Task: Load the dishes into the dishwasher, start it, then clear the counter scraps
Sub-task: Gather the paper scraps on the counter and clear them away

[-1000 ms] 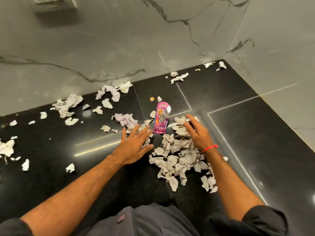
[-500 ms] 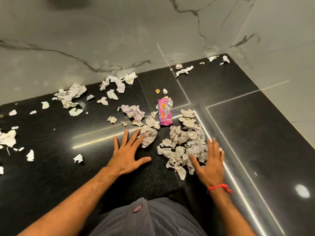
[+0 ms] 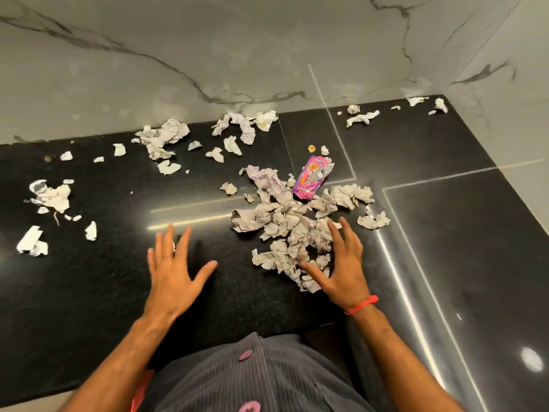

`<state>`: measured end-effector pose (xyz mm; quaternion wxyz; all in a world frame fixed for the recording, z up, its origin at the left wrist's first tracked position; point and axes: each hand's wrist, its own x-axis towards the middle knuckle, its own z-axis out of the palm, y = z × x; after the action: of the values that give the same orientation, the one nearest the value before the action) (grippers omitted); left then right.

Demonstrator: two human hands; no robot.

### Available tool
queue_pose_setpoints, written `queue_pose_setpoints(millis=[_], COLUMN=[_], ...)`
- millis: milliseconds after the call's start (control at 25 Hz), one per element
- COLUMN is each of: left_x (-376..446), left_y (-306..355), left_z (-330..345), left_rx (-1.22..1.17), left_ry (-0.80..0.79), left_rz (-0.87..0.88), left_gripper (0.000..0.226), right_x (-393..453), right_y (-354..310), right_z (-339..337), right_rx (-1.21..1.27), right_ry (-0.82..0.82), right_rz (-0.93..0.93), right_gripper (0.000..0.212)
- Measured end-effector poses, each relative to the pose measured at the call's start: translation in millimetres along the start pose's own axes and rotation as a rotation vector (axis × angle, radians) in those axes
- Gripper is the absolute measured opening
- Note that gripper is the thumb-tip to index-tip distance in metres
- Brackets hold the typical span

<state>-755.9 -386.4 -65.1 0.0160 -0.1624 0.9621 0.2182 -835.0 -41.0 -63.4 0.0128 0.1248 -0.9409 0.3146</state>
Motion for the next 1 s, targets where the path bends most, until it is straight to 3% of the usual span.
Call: queue_pose_setpoints(millis=[120,280,480,600,800,920,1000], left_x=[-13.7,-10.3,8.7,20.2,50.5,78.7,100.8], left_y=[-15.9,9.5,53.5,69.0,88.1,104.2,124.4], left_z=[-3.3,4.3,12.8,12.4,11.2,11.0,12.6], left_rx=[0.045,0.130,0.051,0.054,0.159,0.150,0.178], left_ry=[-0.124,-0.203,-0.233,-0.193,-0.229,-0.225,-0.232], left_rz=[-0.101,0.019,0.100,0.279,0.495,0.577,0.627], left_gripper=[0.099,0.092,0.086,0.083,0.081,0.080,0.080], right_x=[-44.2,-51.6,8.8,30.9,62.3,74.0,87.0], right_y=[25.1,9.9,-42.8,-41.6,29.1,62.9,69.3], right_z=[-8.6,21.2,50.5,37.4,-37.5,-67.8,-68.7], right_rx=[-0.261,-0.465,-0.421,-0.276,-0.188,-0.097,-0.001], right_ry=[-0.121,-0.155,-0.161,-0.019,0.206,0.178,0.100], right_rz=[-0.056,-0.106,-0.133,-0.140,0.248,0.477,0.533], right_gripper=[0.105,0.081,0.074,0.070,0.079,0.092,0.092])
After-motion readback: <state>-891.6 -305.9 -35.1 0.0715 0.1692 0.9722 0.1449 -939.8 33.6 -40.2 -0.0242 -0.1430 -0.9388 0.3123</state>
